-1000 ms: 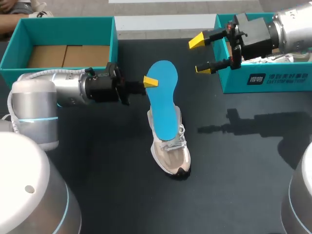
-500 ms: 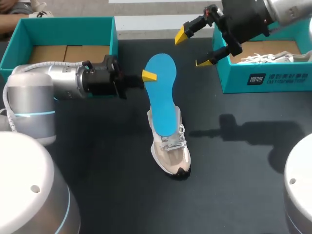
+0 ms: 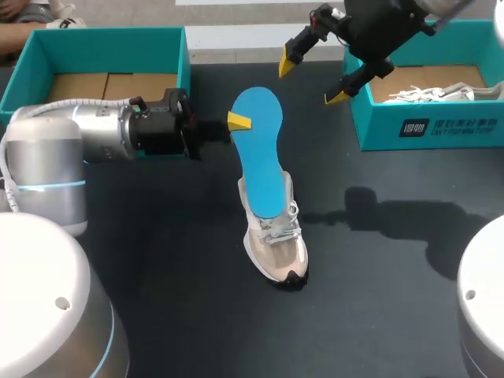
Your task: Take the shoe out of the shoebox, open the shoe tongue, remove and reinsert the insole, then place the shoe into the shoebox
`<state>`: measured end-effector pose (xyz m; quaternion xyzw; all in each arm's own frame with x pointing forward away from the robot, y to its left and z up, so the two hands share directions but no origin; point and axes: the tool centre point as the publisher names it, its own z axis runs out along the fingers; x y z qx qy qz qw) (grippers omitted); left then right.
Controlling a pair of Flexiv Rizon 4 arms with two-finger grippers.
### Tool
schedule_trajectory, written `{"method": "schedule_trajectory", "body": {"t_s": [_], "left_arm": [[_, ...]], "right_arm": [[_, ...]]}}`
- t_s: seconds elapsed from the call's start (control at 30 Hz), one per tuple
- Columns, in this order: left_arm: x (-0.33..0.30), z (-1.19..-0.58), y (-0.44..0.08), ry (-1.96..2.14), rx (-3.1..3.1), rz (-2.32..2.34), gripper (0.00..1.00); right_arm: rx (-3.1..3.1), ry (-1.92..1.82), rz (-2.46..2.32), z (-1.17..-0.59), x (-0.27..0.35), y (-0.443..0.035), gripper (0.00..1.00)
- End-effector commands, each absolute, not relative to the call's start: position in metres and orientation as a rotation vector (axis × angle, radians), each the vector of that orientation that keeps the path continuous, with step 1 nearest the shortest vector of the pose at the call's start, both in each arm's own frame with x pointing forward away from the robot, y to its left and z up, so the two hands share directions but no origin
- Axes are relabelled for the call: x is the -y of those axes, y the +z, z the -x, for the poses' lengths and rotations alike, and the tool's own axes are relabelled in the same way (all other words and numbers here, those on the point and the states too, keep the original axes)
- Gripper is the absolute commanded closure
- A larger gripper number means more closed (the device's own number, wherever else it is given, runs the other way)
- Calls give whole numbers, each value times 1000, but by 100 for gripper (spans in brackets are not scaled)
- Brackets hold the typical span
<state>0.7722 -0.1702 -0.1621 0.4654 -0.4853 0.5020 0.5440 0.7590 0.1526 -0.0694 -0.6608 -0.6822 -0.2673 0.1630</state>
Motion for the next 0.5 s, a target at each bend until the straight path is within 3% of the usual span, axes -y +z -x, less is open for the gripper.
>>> {"method": "schedule_trajectory", "body": {"t_s": [0.03,0.5], "left_arm": [[170,-771,-162,1193,1152,-1106,100],[170,-771,-162,1193,1152,-1106,100]], "right_arm": [[2274,-576,2115,-761,-174,-75,0],[2391,-489,2231,-762,-187,-87,0]]}}
